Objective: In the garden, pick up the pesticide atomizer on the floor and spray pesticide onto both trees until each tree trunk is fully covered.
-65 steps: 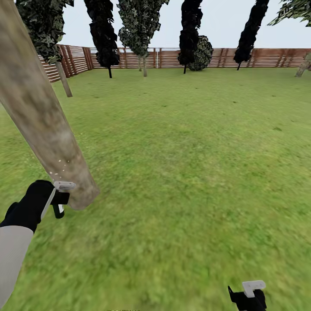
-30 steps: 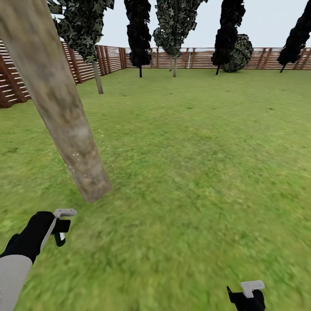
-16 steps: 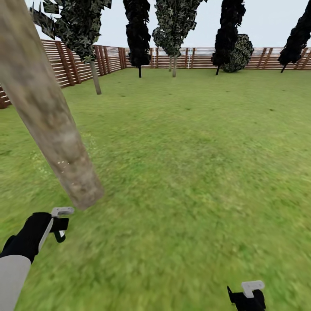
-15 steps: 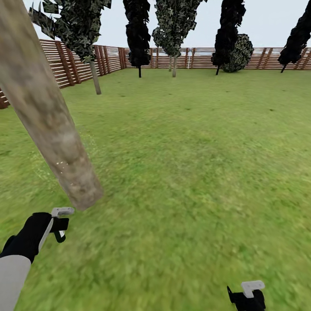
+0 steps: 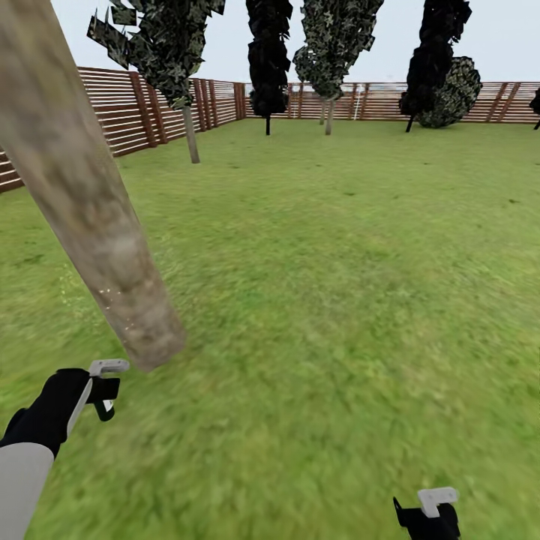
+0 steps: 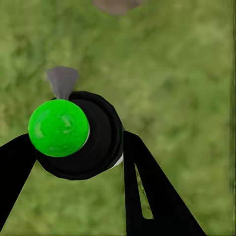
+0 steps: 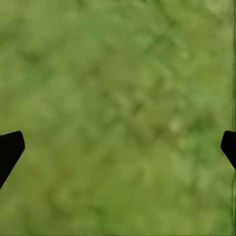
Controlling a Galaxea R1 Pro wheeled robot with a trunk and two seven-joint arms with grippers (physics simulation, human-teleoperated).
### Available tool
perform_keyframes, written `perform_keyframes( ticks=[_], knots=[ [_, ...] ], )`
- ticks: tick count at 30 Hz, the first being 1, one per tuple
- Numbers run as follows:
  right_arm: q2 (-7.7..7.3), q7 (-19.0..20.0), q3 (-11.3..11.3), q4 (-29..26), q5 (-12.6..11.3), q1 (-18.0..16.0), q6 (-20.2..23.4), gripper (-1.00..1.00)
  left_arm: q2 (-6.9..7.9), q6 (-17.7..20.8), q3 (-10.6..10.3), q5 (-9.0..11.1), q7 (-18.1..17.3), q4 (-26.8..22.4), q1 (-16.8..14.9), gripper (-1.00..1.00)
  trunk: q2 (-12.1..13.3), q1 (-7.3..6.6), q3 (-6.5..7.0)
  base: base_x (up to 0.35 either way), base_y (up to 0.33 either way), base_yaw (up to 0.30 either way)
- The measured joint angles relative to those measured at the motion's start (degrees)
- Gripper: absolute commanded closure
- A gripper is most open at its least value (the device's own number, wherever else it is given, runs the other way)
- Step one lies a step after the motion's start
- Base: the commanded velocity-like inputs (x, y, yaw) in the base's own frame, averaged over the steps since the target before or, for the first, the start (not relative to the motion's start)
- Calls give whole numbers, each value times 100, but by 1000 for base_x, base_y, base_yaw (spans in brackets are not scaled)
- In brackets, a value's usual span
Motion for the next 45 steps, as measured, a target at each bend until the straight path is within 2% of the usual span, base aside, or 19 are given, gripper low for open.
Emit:
perform_keyframes(
  ticks=[8, 15, 17, 19, 21, 22, 23, 24, 26, 28, 29, 31, 34, 45],
  knots=[
    [0, 0, 0, 0, 2, 0, 0, -100, -13, 5, 0, 16, -18, 8, 0, 100, 0, 0, 0, 33, -261, 1],
    [0, -8, -1, -1, -5, 0, 0, -100, -46, 32, -39, 10, -77, -31, -79, 100, 0, 0, 0, -15, -23, 213],
    [0, -6, -1, 0, -3, 0, 0, -100, -54, 44, -52, 26, -188, -35, -112, 100, 0, 0, 0, 0, 0, 173],
    [-6, -3, -1, 0, -4, 0, 0, -100, -70, 247, -71, 37, -577, -20, -460, 100, 0, 0, 1, 0, 0, 26],
    [-18, -3, -1, 0, 1, 0, 0, -100, -84, 550, -147, 1, -708, -13, -763, 100, 0, 0, 1, 0, 0, 6],
    [-27, -1, -1, 0, 3, 0, 0, -100, -69, 670, -272, -11, -739, -12, -912, 100, 0, 0, 1, 0, 0, 0],
    [-30, 0, -1, 0, 4, 0, 0, -100, -36, 823, -557, -13, -772, 2, -1127, 100, 0, 0, 1, 0, 0, 0],
    [-33, 0, -1, 0, 4, 0, 0, -100, -17, 926, -625, -31, -809, 22, -1209, 100, 0, 0, 0, 0, 0, 0],
    [-35, 0, 0, 0, 4, 0, 0, -100, 132, 1010, -675, -82, -900, 45, -1262, 100, 0, 0, 0, 0, 0, 0],
    [-35, 0, 0, 0, 3, 0, 0, -100, 413, 1011, -695, -115, -1251, 55, -1232, 100, 0, 0, 0, 0, 0, 0],
    [-31, 0, 0, 0, 4, 0, 0, -100, 466, 1019, -700, -92, -1374, 15, -1212, 100, 0, 0, 0, 0, 0, 0],
    [-28, 0, 0, 0, 4, 0, 0, -100, 479, 1034, -721, -99, -1429, -8, -1203, 100, 0, 0, 0, 0, 0, 76],
    [-18, 0, -1, 0, -3, 0, 0, -100, 480, 1056, -946, -112, -1447, -26, -1249, 100, 0, 0, 0, 0, 0, 252],
    [-55, -9, -7, -9, -3, 0, 0, -100, 474, 1157, -952, -134, -1418, -18, -1261, 100, 0, 0, 0, 71, -233, 49]
  ],
)
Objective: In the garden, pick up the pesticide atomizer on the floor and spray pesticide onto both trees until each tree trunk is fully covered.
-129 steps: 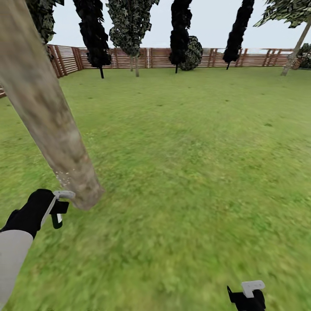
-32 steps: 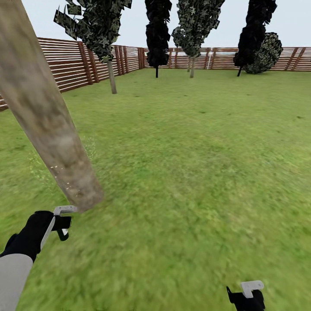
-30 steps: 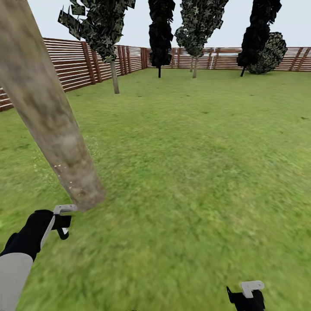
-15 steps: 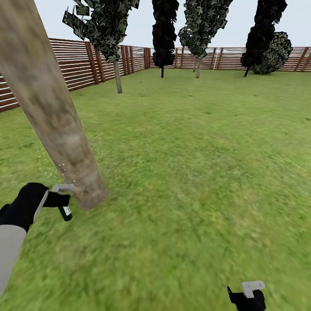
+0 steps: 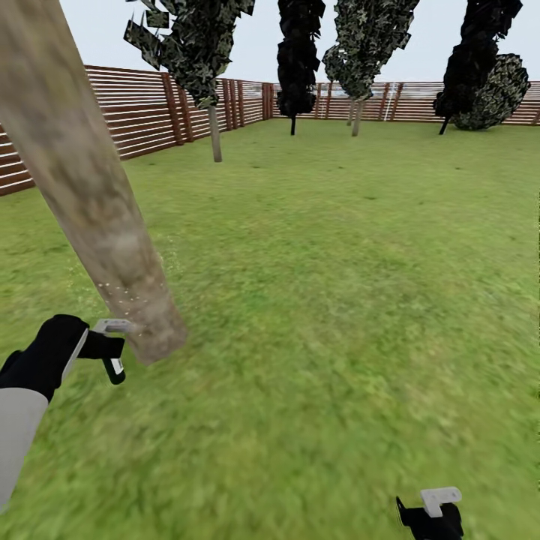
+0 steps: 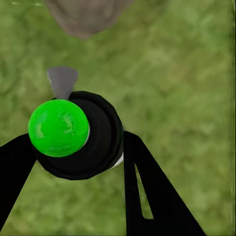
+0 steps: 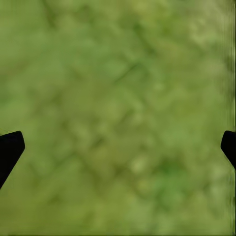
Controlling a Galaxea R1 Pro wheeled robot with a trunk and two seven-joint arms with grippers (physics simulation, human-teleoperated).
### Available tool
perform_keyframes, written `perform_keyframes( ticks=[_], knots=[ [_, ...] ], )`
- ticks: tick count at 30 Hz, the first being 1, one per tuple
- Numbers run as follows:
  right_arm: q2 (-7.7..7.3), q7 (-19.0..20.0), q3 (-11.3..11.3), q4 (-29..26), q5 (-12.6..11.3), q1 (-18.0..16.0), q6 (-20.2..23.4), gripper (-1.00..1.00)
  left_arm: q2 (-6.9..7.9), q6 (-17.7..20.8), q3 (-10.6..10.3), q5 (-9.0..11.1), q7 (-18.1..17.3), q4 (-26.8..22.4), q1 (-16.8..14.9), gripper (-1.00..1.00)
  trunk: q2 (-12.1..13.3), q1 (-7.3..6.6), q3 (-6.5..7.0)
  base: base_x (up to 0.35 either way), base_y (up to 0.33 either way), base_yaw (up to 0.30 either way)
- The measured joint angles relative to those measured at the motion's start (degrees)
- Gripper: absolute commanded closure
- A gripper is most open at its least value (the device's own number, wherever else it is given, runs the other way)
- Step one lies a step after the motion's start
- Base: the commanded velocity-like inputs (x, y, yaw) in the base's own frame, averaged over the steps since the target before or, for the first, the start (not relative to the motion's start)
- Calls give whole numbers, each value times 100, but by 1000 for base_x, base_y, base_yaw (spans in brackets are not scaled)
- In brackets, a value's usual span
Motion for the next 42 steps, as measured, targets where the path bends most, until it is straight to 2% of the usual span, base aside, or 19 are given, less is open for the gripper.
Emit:
perform_keyframes(
  ticks=[5, 13, 31, 42],
  knots=[
    [8, 1, 7, 0, -1, 0, 0, -100, 0, -3, 11, 1, 2, -7, -10, 100, 0, 0, 0, 83, -266, 19],
    [20, 0, 7, 0, -1, 0, 0, -100, -8, 3, 22, -2, 18, -7, -14, 100, 0, 0, 0, 148, -245, 226],
    [1, 0, 1, 0, -1, 0, 0, -100, 36, 109, 30, -7, 27, -9, -75, 100, 0, 0, 0, 2, -274, 8],
    [37, 0, 7, 0, -1, 0, 0, -100, 44, 118, 30, -8, 30, -18, -109, 100, 0, 0, 0, 0, -274, 265]
  ],
)
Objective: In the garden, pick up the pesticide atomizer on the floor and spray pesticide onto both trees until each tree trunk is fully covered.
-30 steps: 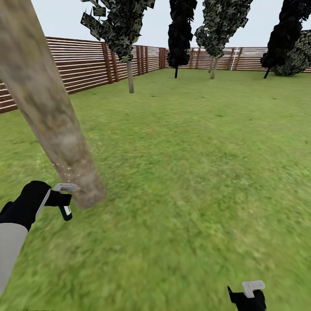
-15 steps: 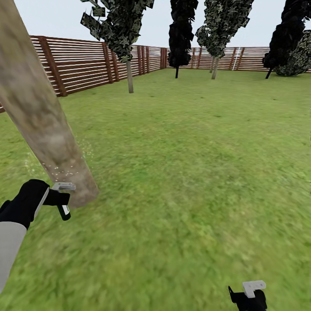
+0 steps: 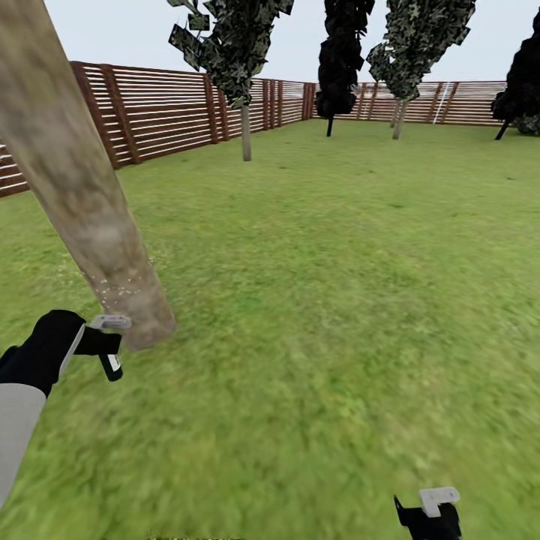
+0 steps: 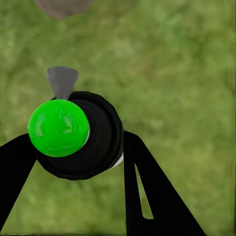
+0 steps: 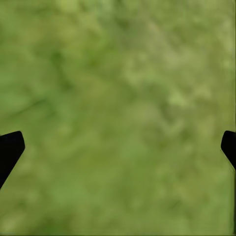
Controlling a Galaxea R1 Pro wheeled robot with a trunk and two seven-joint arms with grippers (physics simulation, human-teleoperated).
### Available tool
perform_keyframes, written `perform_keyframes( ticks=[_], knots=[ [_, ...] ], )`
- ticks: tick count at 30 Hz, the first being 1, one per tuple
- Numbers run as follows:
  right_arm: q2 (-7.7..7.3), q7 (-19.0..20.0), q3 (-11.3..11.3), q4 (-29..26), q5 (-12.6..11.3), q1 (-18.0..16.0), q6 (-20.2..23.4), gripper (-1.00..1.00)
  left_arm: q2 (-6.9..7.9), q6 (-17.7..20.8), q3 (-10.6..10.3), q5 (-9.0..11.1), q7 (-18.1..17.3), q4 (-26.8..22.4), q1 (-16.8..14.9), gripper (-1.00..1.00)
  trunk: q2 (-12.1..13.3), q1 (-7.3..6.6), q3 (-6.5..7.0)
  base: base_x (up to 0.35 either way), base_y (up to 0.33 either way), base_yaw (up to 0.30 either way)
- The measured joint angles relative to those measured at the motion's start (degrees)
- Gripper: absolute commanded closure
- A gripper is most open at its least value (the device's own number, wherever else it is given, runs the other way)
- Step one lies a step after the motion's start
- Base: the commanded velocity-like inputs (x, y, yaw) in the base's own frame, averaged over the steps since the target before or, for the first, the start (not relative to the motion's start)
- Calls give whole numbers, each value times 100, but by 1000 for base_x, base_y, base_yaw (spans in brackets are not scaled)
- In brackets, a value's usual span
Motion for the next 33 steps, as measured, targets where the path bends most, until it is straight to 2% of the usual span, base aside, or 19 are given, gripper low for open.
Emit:
perform_keyframes(
  ticks=[4, 19, 24, 26, 27, 33],
  knots=[
    [0, 0, 0, 0, 0, 0, 0, -100, -2, 0, -2, -3, -1, 0, -22, 100, 0, 0, 0, 0, -274, 224],
    [-28, 9, 0, 0, 0, 0, 0, -100, 3, -4, 7, -6, 21, 0, -34, 100, 0, 0, 0, 39, -259, 10],
    [-12, 9, 0, 0, 0, 0, 0, -100, 13, 39, 29, -24, 241, 14, -59, 100, 0, 0, 0, 309, -46, 221],
    [-5, 9, 1, 0, 0, 0, 0, -100, 225, 27, 101, -110, 641, 86, -13, 100, 0, 0, 0, 326, 0, 274],
    [-2, 9, 0, 0, 0, 0, 0, -100, 246, 34, 154, -32, 685, 92, 2, 100, 0, 0, 0, 293, 0, 274],
    [-1, 9, -1, 0, 0, 0, 0, -100, 221, 22, 206, 24, 722, 96, 39, 100, 0, 0, 0, 72, 0, 274]
  ],
)
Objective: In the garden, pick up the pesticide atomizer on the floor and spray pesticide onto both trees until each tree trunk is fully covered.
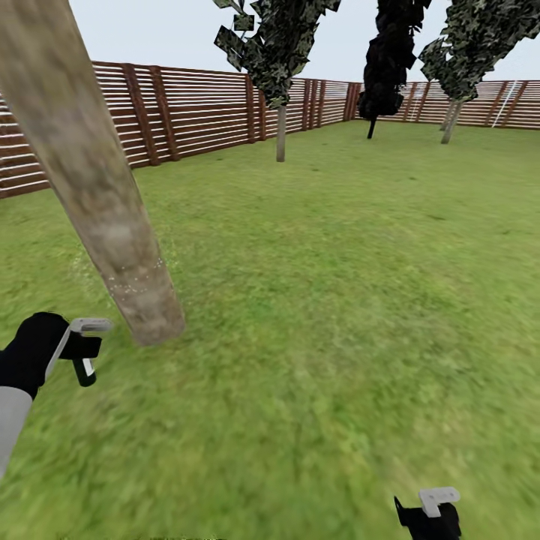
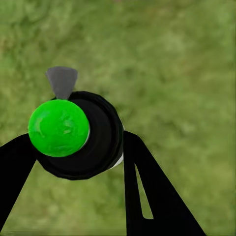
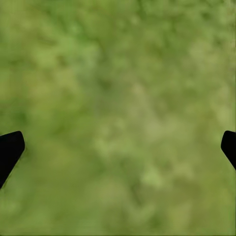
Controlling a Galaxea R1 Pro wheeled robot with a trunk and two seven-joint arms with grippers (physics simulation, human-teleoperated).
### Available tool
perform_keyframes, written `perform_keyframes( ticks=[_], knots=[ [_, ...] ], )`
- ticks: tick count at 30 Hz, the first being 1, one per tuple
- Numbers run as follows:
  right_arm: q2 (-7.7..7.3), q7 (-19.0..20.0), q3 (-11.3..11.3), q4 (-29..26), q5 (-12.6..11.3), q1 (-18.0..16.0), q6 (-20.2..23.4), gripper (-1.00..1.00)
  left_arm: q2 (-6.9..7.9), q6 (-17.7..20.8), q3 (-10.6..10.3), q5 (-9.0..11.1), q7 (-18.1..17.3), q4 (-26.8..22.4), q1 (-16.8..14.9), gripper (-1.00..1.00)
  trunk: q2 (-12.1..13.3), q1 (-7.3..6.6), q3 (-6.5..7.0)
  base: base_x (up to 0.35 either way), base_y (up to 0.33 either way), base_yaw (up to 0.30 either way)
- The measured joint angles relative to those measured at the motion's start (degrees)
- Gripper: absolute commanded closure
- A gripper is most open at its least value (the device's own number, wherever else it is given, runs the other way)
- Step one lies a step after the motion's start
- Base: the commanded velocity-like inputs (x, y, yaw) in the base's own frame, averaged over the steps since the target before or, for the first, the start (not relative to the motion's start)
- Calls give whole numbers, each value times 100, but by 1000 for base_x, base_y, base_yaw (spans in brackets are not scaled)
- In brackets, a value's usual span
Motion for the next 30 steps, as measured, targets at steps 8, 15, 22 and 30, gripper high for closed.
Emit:
perform_keyframes(
  ticks=[8, 15, 22, 30],
  knots=[
    [-34, 0, -7, -9, 0, 0, 0, -100, -62, 22, -4, 4, -2, 0, -5, 100, 0, 0, 0, 257, -70, 57],
    [-43, 0, -8, -9, 0, 0, 0, -100, -71, 22, -3, 32, 3, 0, -5, 100, 0, 0, 0, 175, -225, 0],
    [-43, 0, -8, -13, 0, 0, 0, -100, -72, 22, 13, 31, 1, 0, -2, 100, 0, 0, 0, 153, -249, 0],
    [-38, 0, -8, -18, 0, 0, 0, -100, -67, 21, 19, 18, 5, 56, 4, 100, 0, 0, 0, 49, -266, 6]
  ],
)
